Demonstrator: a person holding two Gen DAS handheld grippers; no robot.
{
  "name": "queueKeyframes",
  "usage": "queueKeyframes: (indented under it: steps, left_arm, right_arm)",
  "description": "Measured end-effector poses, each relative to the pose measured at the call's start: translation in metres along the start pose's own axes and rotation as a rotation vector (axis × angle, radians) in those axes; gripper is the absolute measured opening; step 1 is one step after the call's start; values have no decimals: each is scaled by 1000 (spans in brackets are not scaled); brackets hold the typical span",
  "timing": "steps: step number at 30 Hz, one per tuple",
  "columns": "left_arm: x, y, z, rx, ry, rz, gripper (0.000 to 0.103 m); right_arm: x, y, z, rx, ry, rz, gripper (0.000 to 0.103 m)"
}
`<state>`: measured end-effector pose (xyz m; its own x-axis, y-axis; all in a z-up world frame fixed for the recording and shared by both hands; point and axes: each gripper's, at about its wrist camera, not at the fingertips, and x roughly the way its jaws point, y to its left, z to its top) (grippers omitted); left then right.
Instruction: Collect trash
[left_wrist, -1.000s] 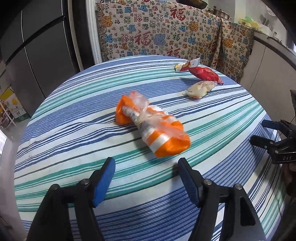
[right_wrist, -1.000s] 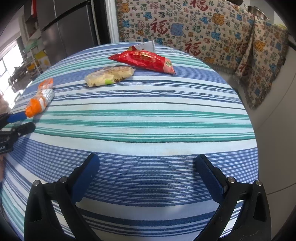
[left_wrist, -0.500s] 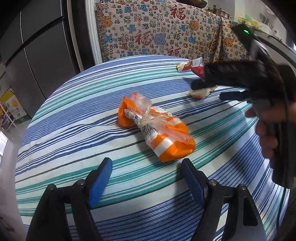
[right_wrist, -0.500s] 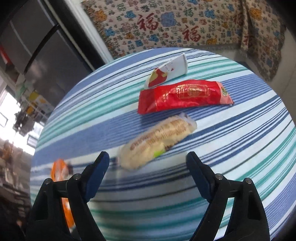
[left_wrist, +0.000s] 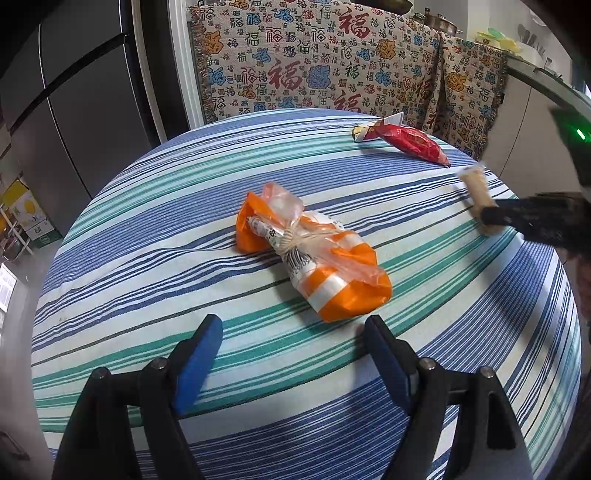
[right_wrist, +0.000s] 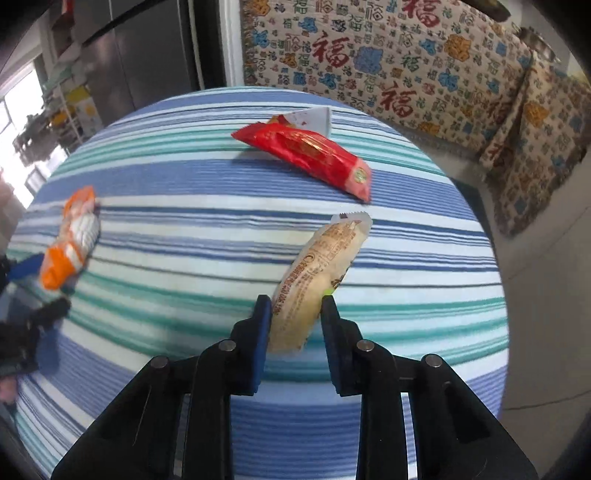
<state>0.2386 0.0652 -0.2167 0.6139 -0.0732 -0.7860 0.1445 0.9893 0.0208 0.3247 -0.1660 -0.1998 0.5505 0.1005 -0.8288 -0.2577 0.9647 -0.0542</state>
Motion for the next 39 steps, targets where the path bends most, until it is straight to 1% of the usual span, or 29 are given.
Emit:
queueKeyframes:
  steps: [1,2,3,5,7,11,13,16,18,19,20,23,25,27,28,29,30,31,32,33,34,35,36,37,38,39]
  left_arm:
    - [1,1,0,1,4,6,86]
    - [2,4,0,-7,11,16,94]
    - [3,10,0,-34,26,25,99]
    - [4,16,0,-36,32,32,100]
    - [3,20,-1,-30,39,27,100]
    - [-1,23,-5,-16,60,10,100]
    - [-5,22,-5,-2,63,-30,99]
    - [-27,20,0,-12,-17,-142,99]
    - [-34,16,8,-52,-61,-214,99]
    - [-31,13,13,-82,-64,-230,99]
    - [-25,8,20,-114,-57,-228,99]
    - [1,-3,38,-176,-23,-177,99]
    - [11,-10,44,-178,-14,-126,99]
    - [15,-11,45,-167,-14,-82,97]
    - [16,-11,45,-164,-10,-74,97]
    - [17,-10,44,-162,-7,-84,97]
    - [17,-9,43,-159,-5,-97,91]
    - [17,-9,43,-150,-2,-106,86]
    - [17,-9,43,-135,2,-115,78]
    - [17,-9,43,-115,3,-121,71]
    - [17,-10,43,-95,8,-133,66]
    - [17,-10,42,-77,18,-153,57]
    - [16,-9,41,-48,33,-178,57]
    - [13,-9,39,-17,44,-194,57]
    - [7,-8,36,24,48,-186,57]
    - [2,-6,33,52,47,-162,57]
  right_arm:
    - [-3,-5,-8,-2,-11,-14,40]
    - [-4,-10,-16,19,-25,-12,66]
    - [-5,-16,-23,54,-33,10,83]
    - [-2,-23,-35,120,-16,51,84]
    - [-3,-18,-41,94,-35,26,85]
    - [-9,-16,-52,97,-56,24,95]
    - [-9,-14,-54,97,-56,26,97]
    - [-9,-14,-53,97,-38,28,97]
    - [-9,-15,-51,111,-25,28,96]
    - [-10,-16,-50,114,-28,35,95]
    - [-11,-16,-47,114,-34,44,94]
    - [-20,-25,-37,128,-73,53,94]
    - [-22,-38,-30,177,-90,74,94]
    - [-18,-44,-23,202,-76,109,94]
    - [-14,-43,-20,200,-60,129,93]
    - [-8,-40,-16,191,-48,154,91]
    - [-5,-36,-13,182,-45,163,86]
    - [0,-31,-10,174,-43,163,85]
    - [4,-27,-8,166,-38,156,77]
    - [9,-24,-7,153,-26,143,54]
    - [11,-20,-7,127,-24,102,45]
    - [11,-18,-6,103,-23,75,27]
    - [10,-18,-7,87,-10,80,25]
    - [7,-19,-10,83,-1,108,25]
    - [4,-20,-12,76,4,119,25]
    - [-1,-20,-16,55,8,110,25]
